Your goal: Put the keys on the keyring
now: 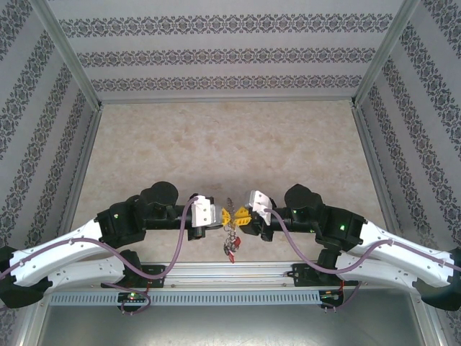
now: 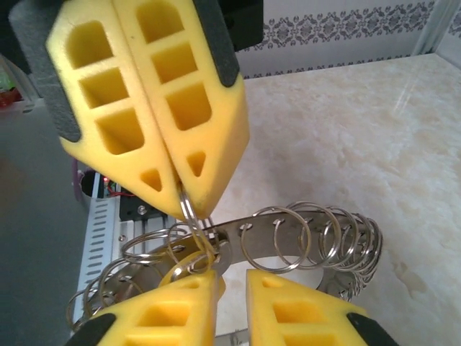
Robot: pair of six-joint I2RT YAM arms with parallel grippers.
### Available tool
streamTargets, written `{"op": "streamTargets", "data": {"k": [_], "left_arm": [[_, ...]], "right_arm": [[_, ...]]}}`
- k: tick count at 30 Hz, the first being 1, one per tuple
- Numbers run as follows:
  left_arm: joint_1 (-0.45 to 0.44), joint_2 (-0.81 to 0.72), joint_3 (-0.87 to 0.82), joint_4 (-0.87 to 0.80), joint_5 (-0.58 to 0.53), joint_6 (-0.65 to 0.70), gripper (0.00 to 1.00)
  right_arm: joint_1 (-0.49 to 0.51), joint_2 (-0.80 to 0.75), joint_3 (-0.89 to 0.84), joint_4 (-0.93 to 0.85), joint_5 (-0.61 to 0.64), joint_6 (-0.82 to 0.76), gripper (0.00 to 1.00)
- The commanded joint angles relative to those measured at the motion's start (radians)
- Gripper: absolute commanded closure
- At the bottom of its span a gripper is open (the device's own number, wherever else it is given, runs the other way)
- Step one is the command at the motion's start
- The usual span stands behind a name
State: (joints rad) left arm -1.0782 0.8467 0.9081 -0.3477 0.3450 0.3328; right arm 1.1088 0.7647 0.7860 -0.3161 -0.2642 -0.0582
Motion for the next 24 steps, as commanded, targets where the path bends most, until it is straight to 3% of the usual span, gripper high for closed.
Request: {"op": "streamTargets", "data": {"k": [1,15,24], "left_arm": [[0.006,-0.018,-0.002,0.081,0.025,-0.015,1.00],[0.007,-0.025,-0.015,0.098,0.032,-0.013,1.00],[0.007,-0.035,-0.022,0.108,0.036,-0.019,1.00]], "right_arm": [[0.002,-0.013,0.018,0.055,-0.057,0.000,0.83],[0.003,-0.078,-0.021,0.139,-0.125,0.041,0.78],[0.003,-0.095,-0.027,0.136,-0.080,0.050,0.79]]}}
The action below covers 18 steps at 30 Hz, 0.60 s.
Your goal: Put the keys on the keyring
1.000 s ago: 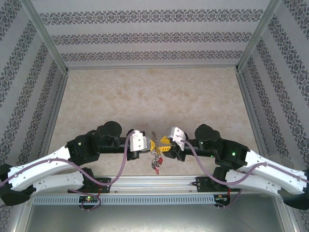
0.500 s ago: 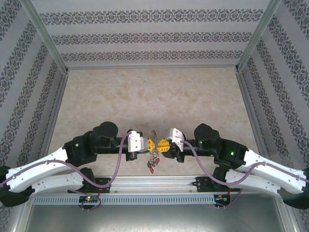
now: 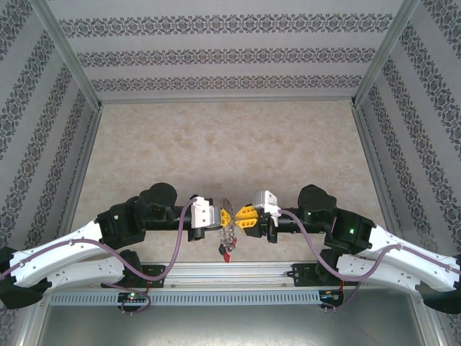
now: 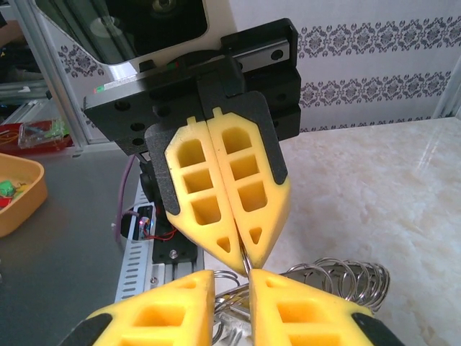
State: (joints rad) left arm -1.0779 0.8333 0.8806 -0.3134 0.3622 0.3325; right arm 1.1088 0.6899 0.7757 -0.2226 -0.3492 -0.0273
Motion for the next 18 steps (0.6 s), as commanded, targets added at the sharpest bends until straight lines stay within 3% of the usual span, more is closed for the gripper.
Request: {"op": "streamTargets", "data": {"k": [1,12,18], "left_arm": [[0.006,-0.023,0.005,0.073,0.019,-0.018,1.00],[0.006,-0.034,-0.001,0.084,0.018,-0.017,1.00],[0.007,-0.040,-0.006,0.087,0.015,-0.017,1.00]], "right_arm": [[0.003,-0.021,-0.021,0.054,-0.002,0.026,0.79],[0.002,0.045,-0.021,0.060,-0.028,0.051,0.79],[0.003,0.031,-0.027,0.047,-0.017,0.055,0.90]]}}
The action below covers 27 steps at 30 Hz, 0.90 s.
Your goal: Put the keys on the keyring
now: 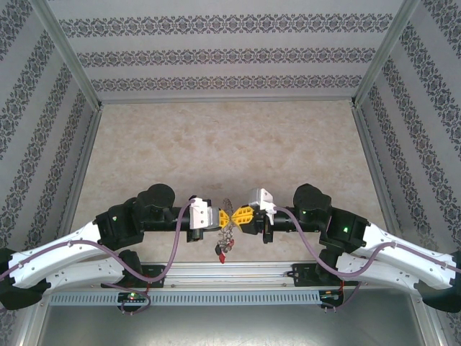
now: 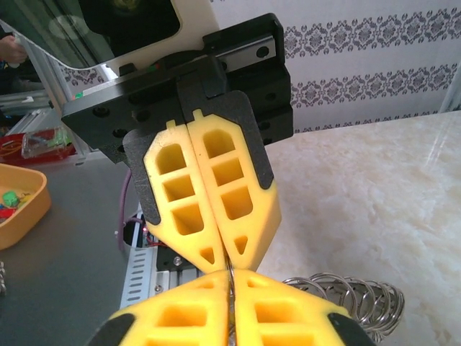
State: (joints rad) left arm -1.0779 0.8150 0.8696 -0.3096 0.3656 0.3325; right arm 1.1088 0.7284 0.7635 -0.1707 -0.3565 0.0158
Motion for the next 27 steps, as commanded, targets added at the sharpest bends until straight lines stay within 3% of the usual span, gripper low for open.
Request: {"op": "streamTargets", "data": {"k": [1,6,13,21,27], "left_arm": [[0.006,-0.021,0.005,0.083,0.012,-0.017,1.00],[0.006,-0.027,0.002,0.092,0.006,-0.016,1.00],[0.007,-0.027,0.004,0.089,-0.010,-0.016,1.00],[0.006,-0.026,0.006,0.094,-0.010,-0.017,1.00],[0.006,-0.020,0.010,0.097,-0.003,-0.017,1.00]], "right_arm": [[0.003,-0.005,-0.015,-0.007,-0.011,0.014,0.90],[0.003,0.018,-0.006,-0.025,-0.041,0.024,0.90],[0.003,0.025,-0.011,-0.031,-0.067,0.041,0.81],[0.003,0.003,-0.021,-0.043,-0.056,0.036,0.95],[0.002,0.008,-0.027,-0.046,-0.047,0.031,0.99]]}}
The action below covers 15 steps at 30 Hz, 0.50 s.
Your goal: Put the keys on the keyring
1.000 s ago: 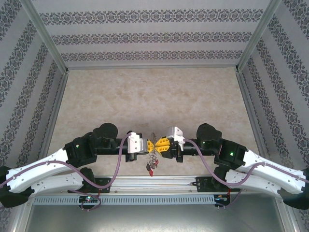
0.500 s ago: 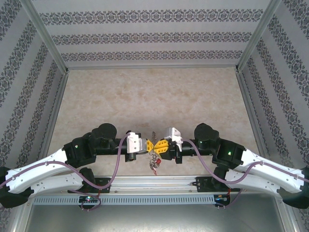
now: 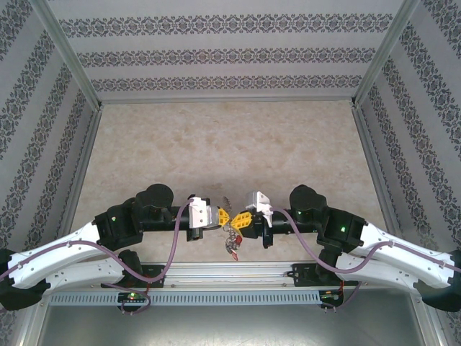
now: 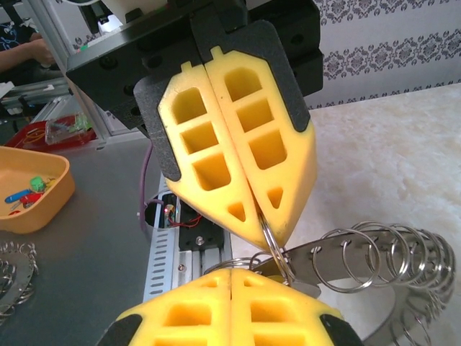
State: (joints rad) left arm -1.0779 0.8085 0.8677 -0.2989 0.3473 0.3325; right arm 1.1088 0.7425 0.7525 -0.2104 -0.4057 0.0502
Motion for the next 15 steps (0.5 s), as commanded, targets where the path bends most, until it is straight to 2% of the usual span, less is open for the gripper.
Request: {"op": "streamTargets", "data": {"k": [1,15], "left_arm": [[0.006,-0.015,0.014,0.087,0.017,-0.017,1.00],[0.007,-0.017,0.018,0.108,0.060,-0.023,1.00]], "right_arm": [[0.000,-0.004,-0.016,-0.009,0.002,-0.004,0.99],[-0.028,0.028,-0.002,-0.030,0.013,-0.008,1.00]]}}
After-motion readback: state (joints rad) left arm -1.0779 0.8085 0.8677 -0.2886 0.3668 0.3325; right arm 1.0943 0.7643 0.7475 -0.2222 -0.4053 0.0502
